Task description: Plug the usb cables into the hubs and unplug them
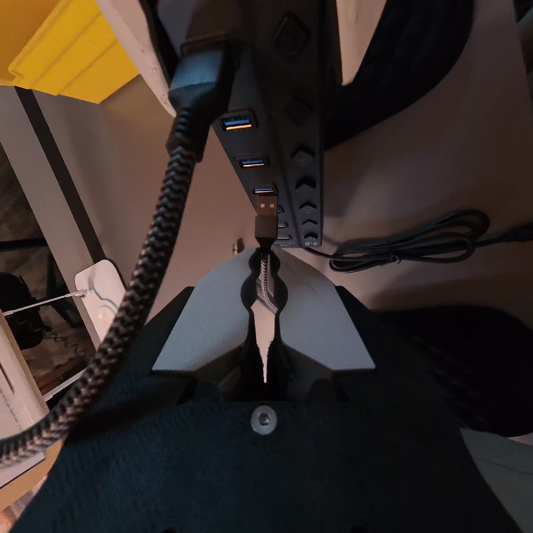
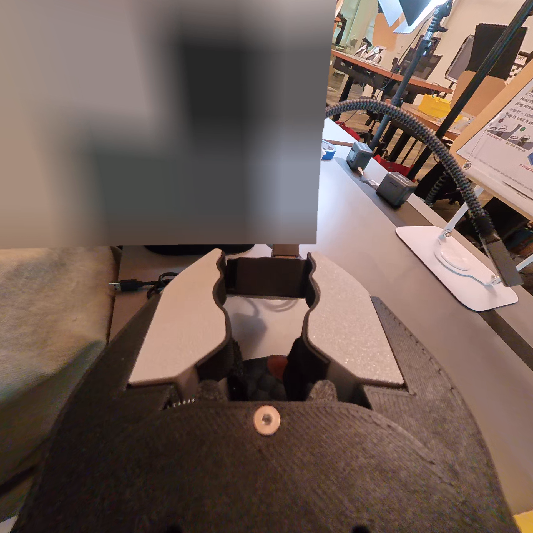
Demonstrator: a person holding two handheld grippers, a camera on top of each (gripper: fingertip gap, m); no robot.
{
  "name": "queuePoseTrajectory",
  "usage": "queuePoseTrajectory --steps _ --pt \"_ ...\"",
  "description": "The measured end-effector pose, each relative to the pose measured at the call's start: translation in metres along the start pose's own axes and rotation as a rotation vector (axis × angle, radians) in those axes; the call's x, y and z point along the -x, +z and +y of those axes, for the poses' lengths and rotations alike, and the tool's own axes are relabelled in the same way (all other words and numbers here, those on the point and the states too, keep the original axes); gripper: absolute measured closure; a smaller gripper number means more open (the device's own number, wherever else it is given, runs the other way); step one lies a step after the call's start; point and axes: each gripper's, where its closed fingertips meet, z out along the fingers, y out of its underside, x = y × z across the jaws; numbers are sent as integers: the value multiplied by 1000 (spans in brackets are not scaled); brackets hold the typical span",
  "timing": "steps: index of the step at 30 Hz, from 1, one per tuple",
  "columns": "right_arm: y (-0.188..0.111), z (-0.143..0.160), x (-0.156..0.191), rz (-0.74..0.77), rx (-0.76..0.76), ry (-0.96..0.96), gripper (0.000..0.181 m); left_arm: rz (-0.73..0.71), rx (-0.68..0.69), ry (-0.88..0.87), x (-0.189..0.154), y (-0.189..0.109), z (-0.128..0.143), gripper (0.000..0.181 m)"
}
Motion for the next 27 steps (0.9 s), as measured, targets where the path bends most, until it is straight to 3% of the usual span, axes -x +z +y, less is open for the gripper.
queuePoseTrajectory --steps 5,13,19,23,27 --pt "2 0 -1 3 -1 8 128 3 -41 -35 3 -4 -4 175" --pt "4 -1 -2 1 -7 16 128 10 49 -19 3 0 6 175" --pt "1 6 -3 12 8 35 128 18 -19 -46 3 -3 -1 175" --pt "-21 44 -3 51 94 126 128 1 -75 -91 1 -4 -1 175" --pt "-42 104 10 69 268 246 128 -1 -184 -152 -4 -4 -6 175"
